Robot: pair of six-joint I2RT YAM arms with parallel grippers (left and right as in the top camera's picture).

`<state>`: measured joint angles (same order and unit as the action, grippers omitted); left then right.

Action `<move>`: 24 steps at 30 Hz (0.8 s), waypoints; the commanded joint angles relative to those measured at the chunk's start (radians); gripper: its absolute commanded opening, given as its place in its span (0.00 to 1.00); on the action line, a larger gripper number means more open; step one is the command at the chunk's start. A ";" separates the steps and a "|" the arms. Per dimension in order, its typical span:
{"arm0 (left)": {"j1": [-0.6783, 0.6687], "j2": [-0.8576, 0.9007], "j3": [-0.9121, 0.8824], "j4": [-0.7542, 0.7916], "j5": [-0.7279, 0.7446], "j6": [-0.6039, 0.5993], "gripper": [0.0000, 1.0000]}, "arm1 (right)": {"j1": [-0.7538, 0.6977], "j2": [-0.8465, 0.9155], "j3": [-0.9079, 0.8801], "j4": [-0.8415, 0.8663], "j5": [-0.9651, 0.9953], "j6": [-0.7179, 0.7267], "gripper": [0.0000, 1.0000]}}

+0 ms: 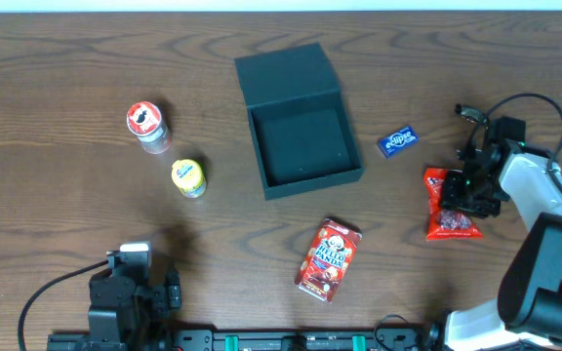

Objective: Pack container
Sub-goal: 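Lift the Hacks bag with the right gripper and carry it to the box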

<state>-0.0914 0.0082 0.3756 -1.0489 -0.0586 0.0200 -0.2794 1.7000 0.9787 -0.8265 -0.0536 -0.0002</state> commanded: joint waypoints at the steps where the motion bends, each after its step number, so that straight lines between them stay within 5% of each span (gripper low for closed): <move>1: 0.007 -0.005 -0.029 -0.026 0.012 -0.005 0.95 | -0.005 0.008 0.005 0.020 -0.003 0.019 0.32; 4: 0.007 -0.005 -0.029 -0.026 0.012 -0.005 0.95 | -0.005 0.008 0.005 0.029 -0.003 0.030 0.30; 11: 0.007 -0.005 -0.029 -0.026 0.012 -0.005 0.95 | -0.005 0.008 0.006 0.038 -0.004 0.045 0.01; 24: 0.006 -0.005 -0.029 -0.026 0.012 -0.005 0.95 | 0.040 -0.117 0.011 0.014 -0.124 0.055 0.02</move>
<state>-0.0914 0.0082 0.3756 -1.0489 -0.0586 0.0200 -0.2703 1.6524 0.9970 -0.8070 -0.1104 0.0418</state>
